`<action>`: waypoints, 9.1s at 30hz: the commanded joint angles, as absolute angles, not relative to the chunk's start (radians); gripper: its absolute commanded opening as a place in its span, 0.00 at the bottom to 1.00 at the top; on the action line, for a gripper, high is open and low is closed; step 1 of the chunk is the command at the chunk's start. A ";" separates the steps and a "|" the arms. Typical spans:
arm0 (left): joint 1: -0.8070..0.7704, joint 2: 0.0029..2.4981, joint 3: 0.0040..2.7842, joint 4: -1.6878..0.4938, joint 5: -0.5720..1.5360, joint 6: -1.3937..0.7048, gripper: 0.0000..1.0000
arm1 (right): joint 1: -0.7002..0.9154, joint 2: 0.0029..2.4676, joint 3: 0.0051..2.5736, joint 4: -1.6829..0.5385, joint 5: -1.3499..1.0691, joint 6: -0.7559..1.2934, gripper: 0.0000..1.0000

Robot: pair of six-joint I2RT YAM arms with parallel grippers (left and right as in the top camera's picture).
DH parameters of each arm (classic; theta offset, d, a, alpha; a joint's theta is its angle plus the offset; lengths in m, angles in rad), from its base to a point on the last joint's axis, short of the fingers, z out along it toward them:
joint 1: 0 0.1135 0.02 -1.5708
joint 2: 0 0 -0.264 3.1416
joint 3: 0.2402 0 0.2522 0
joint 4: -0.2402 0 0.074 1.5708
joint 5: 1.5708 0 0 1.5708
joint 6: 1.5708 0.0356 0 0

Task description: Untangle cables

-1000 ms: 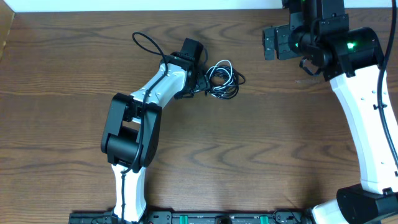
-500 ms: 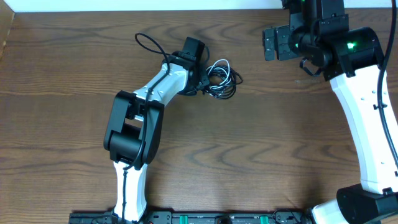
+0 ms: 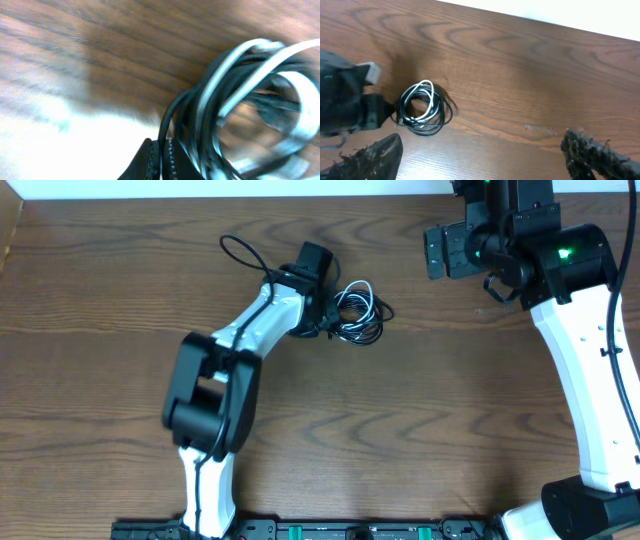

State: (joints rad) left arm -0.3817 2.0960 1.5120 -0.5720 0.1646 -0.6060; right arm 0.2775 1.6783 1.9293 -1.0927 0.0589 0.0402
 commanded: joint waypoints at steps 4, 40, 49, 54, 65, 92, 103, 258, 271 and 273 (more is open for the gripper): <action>-0.384 1.716 1.523 -0.586 0.176 -0.603 0.07 | 0.283 1.680 1.941 -1.088 0.076 0.029 0.93; -0.294 1.534 1.522 -0.733 0.093 -0.543 0.07 | 0.441 2.141 1.929 -0.939 -0.284 -0.216 0.99; -0.293 1.534 1.522 -0.750 0.094 -0.542 0.08 | 0.464 2.168 1.929 -1.029 -0.089 -0.762 0.77; -0.293 1.534 1.522 -0.757 0.094 -0.528 0.08 | 0.465 2.174 1.929 -1.015 -0.194 -0.854 0.80; -0.293 1.534 1.522 -0.773 0.096 -0.513 0.08 | 0.486 2.260 1.928 -0.925 -0.194 -0.879 0.82; -0.293 1.549 1.522 -0.743 0.093 -0.509 0.08 | 0.497 1.775 2.035 -0.888 -0.058 -0.362 0.02; -0.293 1.663 1.522 -0.716 0.180 -0.509 0.08 | 0.488 1.415 2.035 -0.913 0.196 -0.100 0.01; -0.293 1.677 1.523 -0.768 0.164 -0.277 0.08 | -0.123 0.790 1.139 -0.577 -0.690 -0.226 0.99; -0.293 1.677 1.523 -0.724 0.164 -0.277 0.08 | -0.124 1.017 0.901 -0.313 -0.536 -0.187 0.99; -0.293 1.677 1.523 -0.712 0.164 -0.277 0.08 | -0.123 1.059 0.901 -0.298 -0.547 -0.188 0.99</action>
State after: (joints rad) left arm -0.2962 1.6943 1.5269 -0.7227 0.1772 -0.2901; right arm -0.1276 1.0126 0.9108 -0.3134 -0.5900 -0.2001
